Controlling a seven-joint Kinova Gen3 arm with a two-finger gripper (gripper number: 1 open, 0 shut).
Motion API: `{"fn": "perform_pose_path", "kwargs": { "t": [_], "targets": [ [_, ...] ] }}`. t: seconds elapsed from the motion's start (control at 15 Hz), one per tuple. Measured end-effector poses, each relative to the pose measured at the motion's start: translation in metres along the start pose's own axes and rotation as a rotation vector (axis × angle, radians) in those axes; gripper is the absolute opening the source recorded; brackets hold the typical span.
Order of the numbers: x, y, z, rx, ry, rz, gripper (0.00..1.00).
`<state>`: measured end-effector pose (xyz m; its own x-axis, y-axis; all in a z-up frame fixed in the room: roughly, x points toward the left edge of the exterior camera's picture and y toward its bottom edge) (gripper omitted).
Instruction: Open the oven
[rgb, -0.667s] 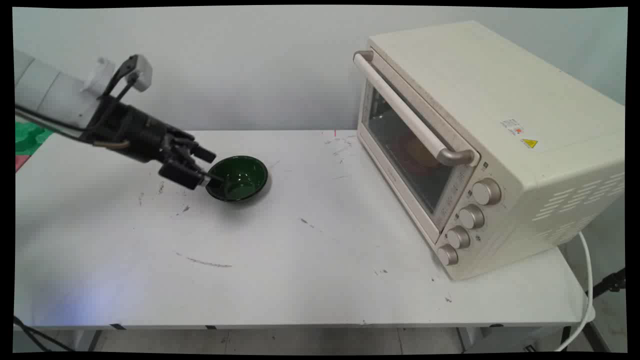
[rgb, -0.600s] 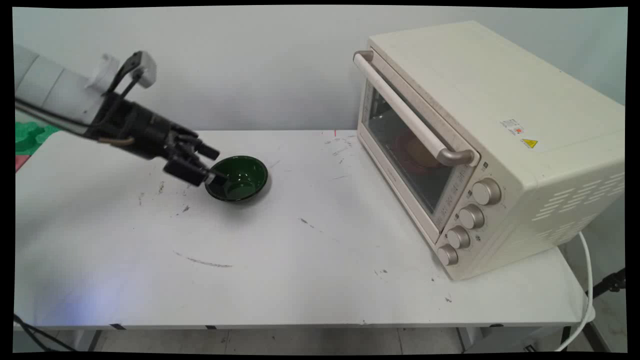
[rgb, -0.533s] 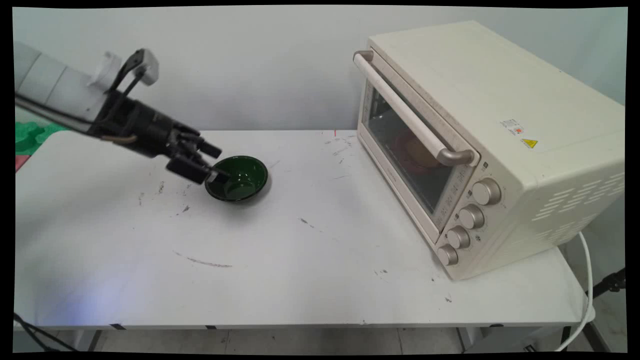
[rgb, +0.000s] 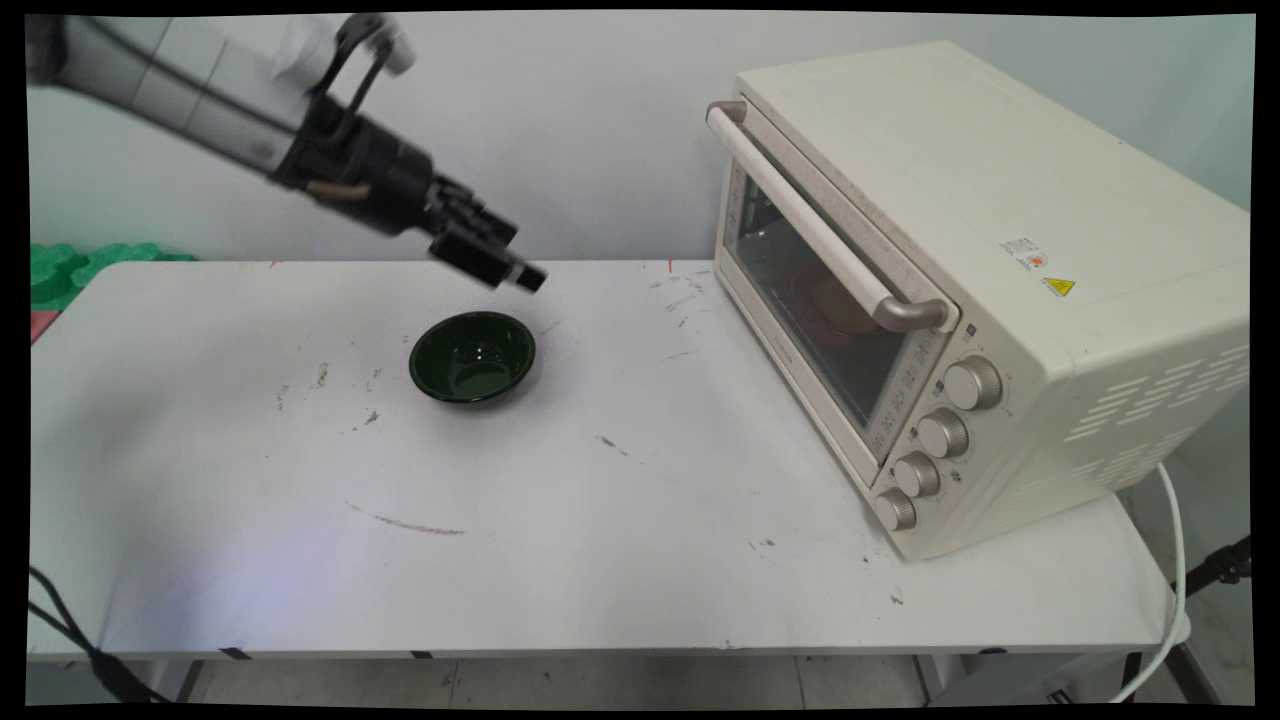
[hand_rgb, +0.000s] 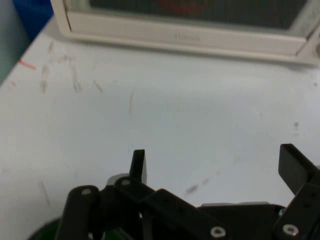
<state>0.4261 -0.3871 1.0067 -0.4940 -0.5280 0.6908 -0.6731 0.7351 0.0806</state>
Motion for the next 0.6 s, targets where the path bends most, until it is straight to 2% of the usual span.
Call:
{"fn": "perform_pose_path", "kwargs": {
  "t": [0.6],
  "targets": [
    [0.083,0.006,0.008,0.037,0.046,0.023,1.0]
  ]
}}
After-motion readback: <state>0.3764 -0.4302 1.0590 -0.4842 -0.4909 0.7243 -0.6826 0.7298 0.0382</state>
